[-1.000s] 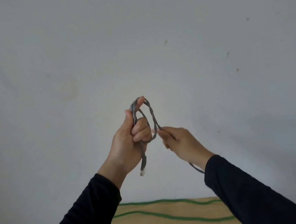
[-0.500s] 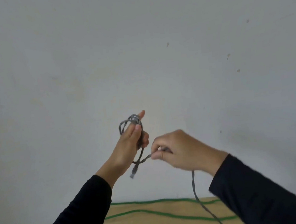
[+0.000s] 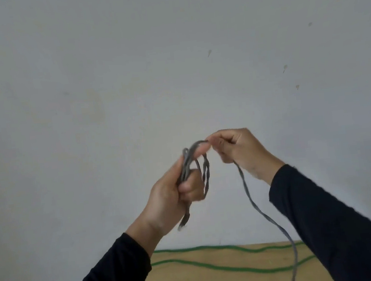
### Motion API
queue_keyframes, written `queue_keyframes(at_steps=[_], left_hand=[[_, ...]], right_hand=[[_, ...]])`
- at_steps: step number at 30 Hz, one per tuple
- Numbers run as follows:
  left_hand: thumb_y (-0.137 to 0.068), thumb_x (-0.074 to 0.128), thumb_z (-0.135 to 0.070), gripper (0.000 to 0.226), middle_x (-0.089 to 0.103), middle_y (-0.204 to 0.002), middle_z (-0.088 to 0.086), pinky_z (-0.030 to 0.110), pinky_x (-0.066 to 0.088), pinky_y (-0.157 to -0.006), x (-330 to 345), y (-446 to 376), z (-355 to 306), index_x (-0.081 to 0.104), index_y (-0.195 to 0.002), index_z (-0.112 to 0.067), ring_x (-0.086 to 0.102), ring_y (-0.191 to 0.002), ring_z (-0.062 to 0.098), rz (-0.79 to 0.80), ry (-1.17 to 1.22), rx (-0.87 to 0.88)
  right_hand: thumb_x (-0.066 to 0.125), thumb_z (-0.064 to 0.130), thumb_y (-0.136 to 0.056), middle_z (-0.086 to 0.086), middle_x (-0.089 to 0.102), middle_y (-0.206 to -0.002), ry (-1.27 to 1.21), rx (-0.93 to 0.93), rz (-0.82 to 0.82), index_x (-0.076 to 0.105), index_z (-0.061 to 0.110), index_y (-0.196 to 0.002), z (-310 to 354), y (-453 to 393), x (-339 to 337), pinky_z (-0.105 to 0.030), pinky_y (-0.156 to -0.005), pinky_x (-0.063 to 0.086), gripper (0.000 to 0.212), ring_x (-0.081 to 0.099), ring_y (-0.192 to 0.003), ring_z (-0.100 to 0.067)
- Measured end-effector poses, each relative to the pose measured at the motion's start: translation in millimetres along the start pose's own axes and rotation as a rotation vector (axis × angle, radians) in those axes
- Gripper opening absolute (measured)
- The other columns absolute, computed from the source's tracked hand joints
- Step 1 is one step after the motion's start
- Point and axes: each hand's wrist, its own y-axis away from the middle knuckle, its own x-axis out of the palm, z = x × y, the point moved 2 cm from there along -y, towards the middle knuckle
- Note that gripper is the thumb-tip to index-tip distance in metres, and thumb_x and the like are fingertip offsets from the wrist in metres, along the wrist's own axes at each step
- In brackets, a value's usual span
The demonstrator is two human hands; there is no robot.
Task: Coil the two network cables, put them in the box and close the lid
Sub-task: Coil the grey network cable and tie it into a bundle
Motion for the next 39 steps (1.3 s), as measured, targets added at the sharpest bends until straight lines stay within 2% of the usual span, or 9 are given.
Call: queue_keyframes(at_steps=[4,8,12,16,20,26,31,34,39], left_hand=[[-0.098,0.023,-0.034,0.042,0.013,-0.056,-0.007,0.020,0.021,-0.051,-2.1,-21.7,-29.3,0.055,-0.123,-0.021,0.013,-0.048,0.010,-0.106,0.220,0.205],[-0.101,0.015,-0.041,0.044,0.027,-0.050,-0.010,0.017,0.033,-0.053,-26.5,-41.2,-50.2,0.050,-0.122,-0.027,0.024,-0.047,0.007,-0.281,0.170,0.338],[-0.101,0.017,-0.040,0.044,0.033,-0.053,-0.010,0.022,0.033,-0.063,-60.9,-50.0,-43.4,0.039,-0.138,-0.026,0.032,-0.050,0.008,-0.515,-0.115,0.308],[-0.100,0.020,-0.043,0.034,0.045,-0.056,-0.015,0.029,0.036,-0.071,-71.2,-37.9,-14.4,0.050,-0.114,-0.038,0.043,-0.059,0.005,-0.441,-0.745,0.249],[-0.096,0.024,-0.047,0.061,0.049,-0.062,0.003,0.016,0.038,-0.070,-67.2,-13.7,12.0,0.055,-0.109,0.004,0.048,-0.072,0.006,-0.258,-0.960,0.050],[-0.096,0.024,-0.039,0.047,0.034,-0.055,-0.003,0.022,0.032,-0.055,-33.2,7.2,33.2,0.057,-0.121,-0.017,0.031,-0.052,0.013,-0.031,-0.611,-0.066],[-0.090,0.027,-0.045,0.049,0.014,-0.053,-0.009,0.020,0.018,-0.046,-22.7,-2.8,17.5,0.067,-0.100,-0.018,0.015,-0.043,0.005,-0.052,-0.184,-0.101],[-0.087,0.030,-0.048,0.046,0.015,-0.050,-0.012,0.020,0.015,-0.043,-26.2,-7.7,9.9,0.068,-0.085,-0.022,0.014,-0.041,0.005,-0.113,-0.159,-0.087],[-0.086,0.036,-0.046,0.042,0.009,-0.050,-0.007,0.021,0.014,-0.041,-32.1,-13.8,7.3,0.067,-0.074,-0.020,0.008,-0.041,0.010,-0.165,-0.058,-0.097]], right_hand=[[0.050,0.024,-0.094,0.011,0.046,-0.048,0.126,0.068,-0.102,0.070,0.030,-0.094,-39.7,13.4,33.5,-0.020,-0.049,0.031,0.022,0.036,-0.043,-0.004],[0.040,0.032,-0.097,0.008,0.065,-0.061,0.452,-0.011,0.172,0.065,0.017,-0.102,-49.8,40.7,69.5,-0.022,-0.056,0.043,0.029,0.049,-0.048,-0.007],[0.038,0.024,-0.099,0.007,0.045,-0.055,0.571,-0.048,0.345,0.055,0.015,-0.119,-38.9,50.4,84.2,-0.016,-0.048,0.031,0.028,0.039,-0.043,-0.007],[0.048,0.024,-0.094,0.001,0.054,-0.060,0.628,-0.112,0.389,0.060,0.011,-0.089,-17.1,39.7,74.2,-0.023,-0.056,0.037,0.018,0.048,-0.053,-0.010],[0.067,0.026,-0.082,0.008,0.051,-0.052,0.619,-0.100,0.284,0.063,0.018,-0.075,4.7,17.0,33.7,-0.011,-0.051,0.034,0.012,0.044,-0.046,-0.002],[0.072,0.030,-0.078,-0.021,0.064,-0.078,0.453,-0.052,0.197,0.068,0.022,-0.070,6.3,-8.0,-9.8,-0.041,-0.067,0.048,0.011,0.053,-0.067,-0.032],[0.063,0.023,-0.085,0.012,0.057,-0.056,0.303,-0.093,0.097,0.069,0.014,-0.076,-1.6,-5.8,-4.9,-0.008,-0.050,0.033,0.014,0.045,-0.048,-0.001],[0.052,0.018,-0.092,0.020,0.052,-0.043,0.205,-0.076,0.082,0.069,0.004,-0.094,-8.8,-1.7,1.9,-0.008,-0.049,0.034,0.022,0.048,-0.044,0.002],[0.047,0.032,-0.092,0.008,0.035,-0.052,0.136,-0.081,0.084,0.068,0.024,-0.110,-16.0,-1.7,10.3,-0.019,-0.053,0.028,0.028,0.032,-0.048,-0.011]])
